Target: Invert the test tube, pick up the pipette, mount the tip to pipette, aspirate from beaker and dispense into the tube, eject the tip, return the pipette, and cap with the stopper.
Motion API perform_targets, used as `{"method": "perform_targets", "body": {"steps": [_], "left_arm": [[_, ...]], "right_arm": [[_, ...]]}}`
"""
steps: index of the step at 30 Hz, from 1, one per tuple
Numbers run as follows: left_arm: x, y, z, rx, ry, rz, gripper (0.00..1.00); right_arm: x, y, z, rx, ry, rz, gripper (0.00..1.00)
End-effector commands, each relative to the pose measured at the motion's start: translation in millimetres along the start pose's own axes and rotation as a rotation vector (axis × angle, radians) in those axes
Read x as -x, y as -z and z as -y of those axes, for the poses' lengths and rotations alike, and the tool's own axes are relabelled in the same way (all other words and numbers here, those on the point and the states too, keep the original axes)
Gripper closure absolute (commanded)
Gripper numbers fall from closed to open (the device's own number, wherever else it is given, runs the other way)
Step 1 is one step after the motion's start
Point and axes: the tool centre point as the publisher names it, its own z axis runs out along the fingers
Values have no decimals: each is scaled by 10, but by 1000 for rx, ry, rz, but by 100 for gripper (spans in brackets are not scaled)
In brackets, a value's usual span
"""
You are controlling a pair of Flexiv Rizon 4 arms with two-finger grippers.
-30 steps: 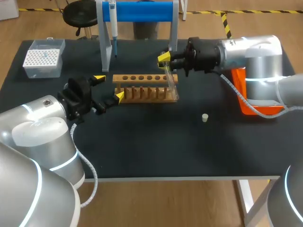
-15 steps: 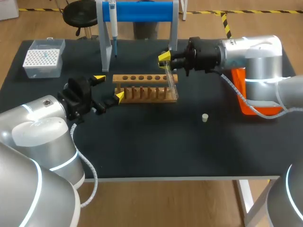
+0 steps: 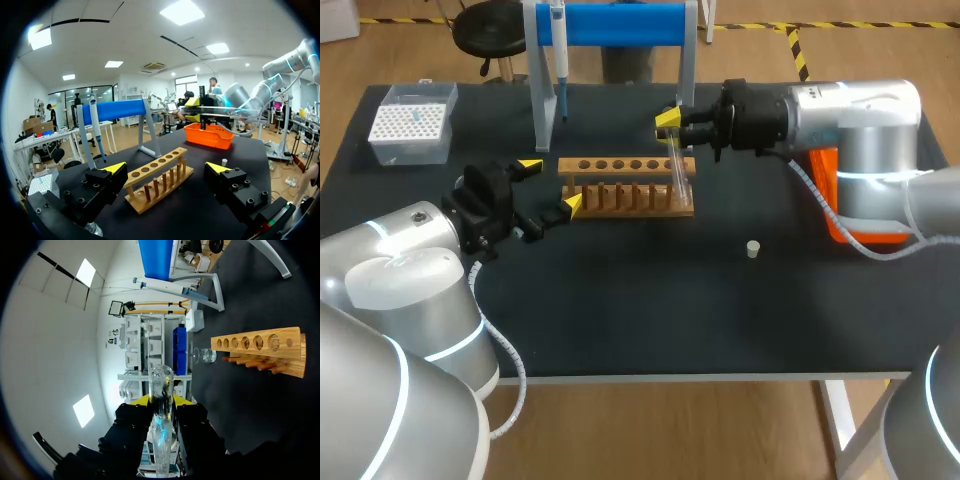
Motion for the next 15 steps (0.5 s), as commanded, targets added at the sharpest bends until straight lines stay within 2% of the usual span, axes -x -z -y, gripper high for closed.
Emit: {"method": "perform_targets", "body": {"steps": [1,12,13,14,15], "left_arm": [[-8,3,-15,-6,0,3,0],[-8,3,-15,-6,0,3,0],[-9,-7,2,-93,-65,36,0],[-10,1,15,-183,-84,45,0],[-10,6,21,-232,-132,46,0]], "right_arm": [[-22,-1,37,9,1,4,100],[-22,-1,37,9,1,4,100],[-22,-1,37,9,1,4,100],[-22,-1,37,9,1,4,100],[-22,-1,37,9,1,4,100]]}}
